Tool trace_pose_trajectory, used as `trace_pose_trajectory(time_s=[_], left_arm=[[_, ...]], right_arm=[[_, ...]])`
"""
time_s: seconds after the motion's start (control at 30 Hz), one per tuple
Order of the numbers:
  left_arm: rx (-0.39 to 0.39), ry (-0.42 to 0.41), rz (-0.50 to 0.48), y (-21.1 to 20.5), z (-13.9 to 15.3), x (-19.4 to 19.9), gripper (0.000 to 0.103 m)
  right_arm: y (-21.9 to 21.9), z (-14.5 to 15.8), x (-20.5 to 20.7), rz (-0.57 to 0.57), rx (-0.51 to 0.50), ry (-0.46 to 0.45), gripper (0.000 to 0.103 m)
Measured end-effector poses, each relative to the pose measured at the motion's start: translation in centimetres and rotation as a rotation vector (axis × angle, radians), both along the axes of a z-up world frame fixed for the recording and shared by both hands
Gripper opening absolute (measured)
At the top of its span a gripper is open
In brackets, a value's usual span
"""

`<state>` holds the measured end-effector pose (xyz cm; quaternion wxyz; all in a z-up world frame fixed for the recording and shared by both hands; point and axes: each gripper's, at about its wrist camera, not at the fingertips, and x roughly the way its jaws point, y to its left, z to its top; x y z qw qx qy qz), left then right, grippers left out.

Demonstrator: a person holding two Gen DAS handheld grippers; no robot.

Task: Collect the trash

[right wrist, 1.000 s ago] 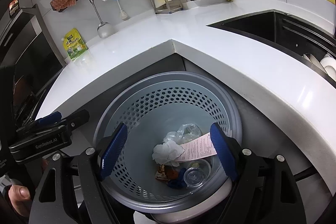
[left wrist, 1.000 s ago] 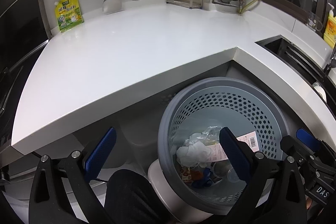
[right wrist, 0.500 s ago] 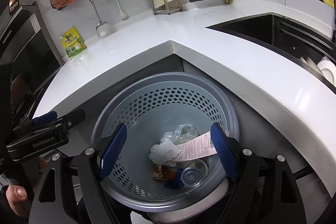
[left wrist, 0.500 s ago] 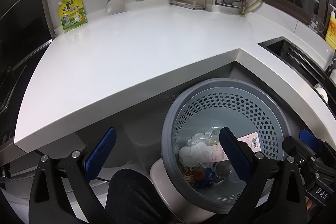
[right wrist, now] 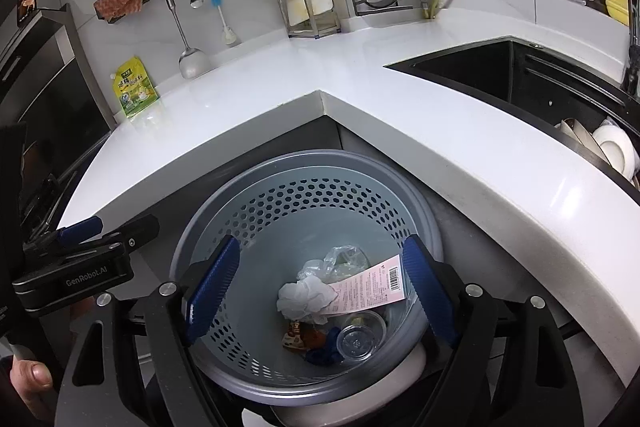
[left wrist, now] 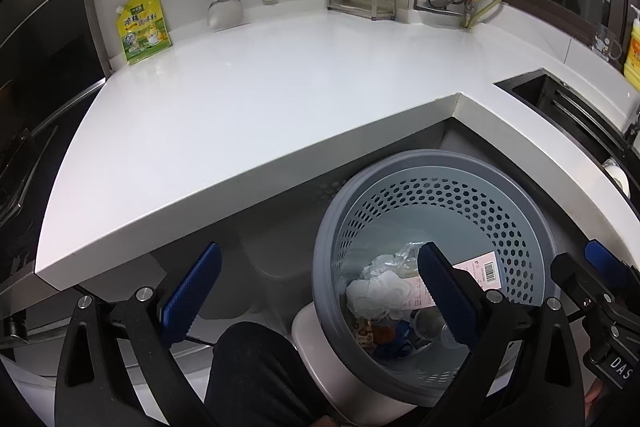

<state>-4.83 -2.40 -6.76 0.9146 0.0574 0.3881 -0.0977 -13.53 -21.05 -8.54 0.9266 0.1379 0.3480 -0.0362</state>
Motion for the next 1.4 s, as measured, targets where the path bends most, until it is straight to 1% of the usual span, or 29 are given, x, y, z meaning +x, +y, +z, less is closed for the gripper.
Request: trace_pose_trajectory(time_s=[0.53,1.4], left_arm=[[0.015,-0.013,0.003,-0.1,0.3,-0.3,0.097],[0.008,-0.055,-0.019,-0.3,1.5,-1.5,0.097]], right_arm=[[0.3,0.2,-0.3,0.004,-0.005,-0.003,0.08],[0.4,1.2,-1.1,0.001,-0.014,-0.025,0.08]])
